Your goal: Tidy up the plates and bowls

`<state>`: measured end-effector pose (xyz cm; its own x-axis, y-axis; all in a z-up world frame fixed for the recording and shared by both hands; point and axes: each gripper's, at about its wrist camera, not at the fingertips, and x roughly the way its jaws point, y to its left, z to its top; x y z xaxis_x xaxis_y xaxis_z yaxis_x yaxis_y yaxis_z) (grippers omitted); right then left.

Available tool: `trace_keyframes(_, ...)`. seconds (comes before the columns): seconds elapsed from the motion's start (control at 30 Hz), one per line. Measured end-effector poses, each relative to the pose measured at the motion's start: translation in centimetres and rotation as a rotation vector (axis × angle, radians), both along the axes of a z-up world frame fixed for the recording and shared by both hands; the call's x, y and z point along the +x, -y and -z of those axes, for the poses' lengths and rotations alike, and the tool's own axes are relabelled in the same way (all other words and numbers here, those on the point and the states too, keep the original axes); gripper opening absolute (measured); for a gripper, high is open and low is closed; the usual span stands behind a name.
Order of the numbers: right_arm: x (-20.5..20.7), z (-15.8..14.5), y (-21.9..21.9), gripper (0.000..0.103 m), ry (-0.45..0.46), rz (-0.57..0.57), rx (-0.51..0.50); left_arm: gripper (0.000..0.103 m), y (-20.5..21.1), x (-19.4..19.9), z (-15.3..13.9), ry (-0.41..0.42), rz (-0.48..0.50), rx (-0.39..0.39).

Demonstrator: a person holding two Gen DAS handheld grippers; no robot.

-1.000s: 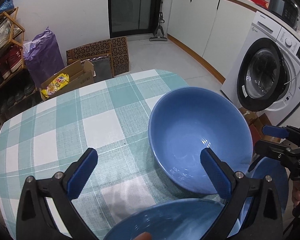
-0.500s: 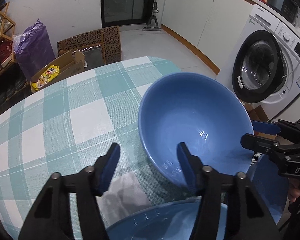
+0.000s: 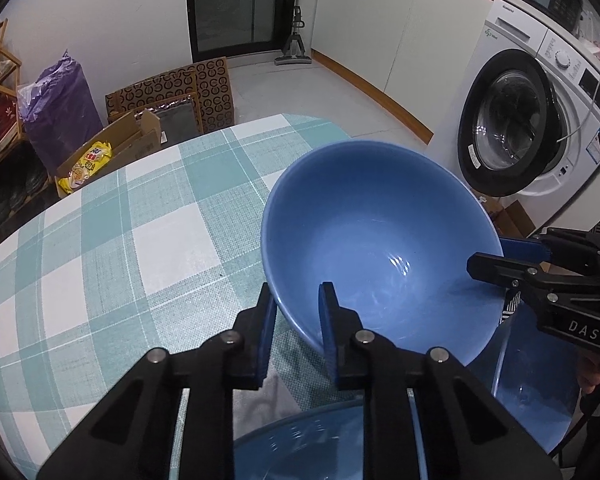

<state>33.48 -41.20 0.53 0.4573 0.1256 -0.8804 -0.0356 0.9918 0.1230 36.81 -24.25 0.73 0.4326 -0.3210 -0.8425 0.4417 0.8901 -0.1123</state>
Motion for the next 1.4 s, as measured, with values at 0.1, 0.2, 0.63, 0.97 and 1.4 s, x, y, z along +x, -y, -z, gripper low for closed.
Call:
trace_keyframes(0.1,0.0,0.0,0.0,0.027,0.002,0.002,-0.015,0.019,-0.1,0.0,0.0,0.001,0.001,-0.004)
trace_keyframes(0.2,0.0,0.1,0.1,0.025,0.004,0.003,-0.019,0.019,0.0,0.0,0.0,0.006,0.002,0.000)
trace_keyframes(0.63,-0.7,-0.6,-0.3,0.025,0.033,-0.005,-0.049,0.019,0.1,-0.2,-0.6,0.029,0.001,-0.002)
trace_keyframes(0.97,-1.7,-2.1,-0.1,0.025,0.064,-0.002,-0.050,0.019,0.0,-0.9,-2.1,0.058,0.002,-0.025)
trace_keyframes(1.4,-4.1,-5.5,-0.4,0.025,0.121,0.001,-0.041,0.019,-0.8,-3.0,-5.2,0.103,0.006,-0.058)
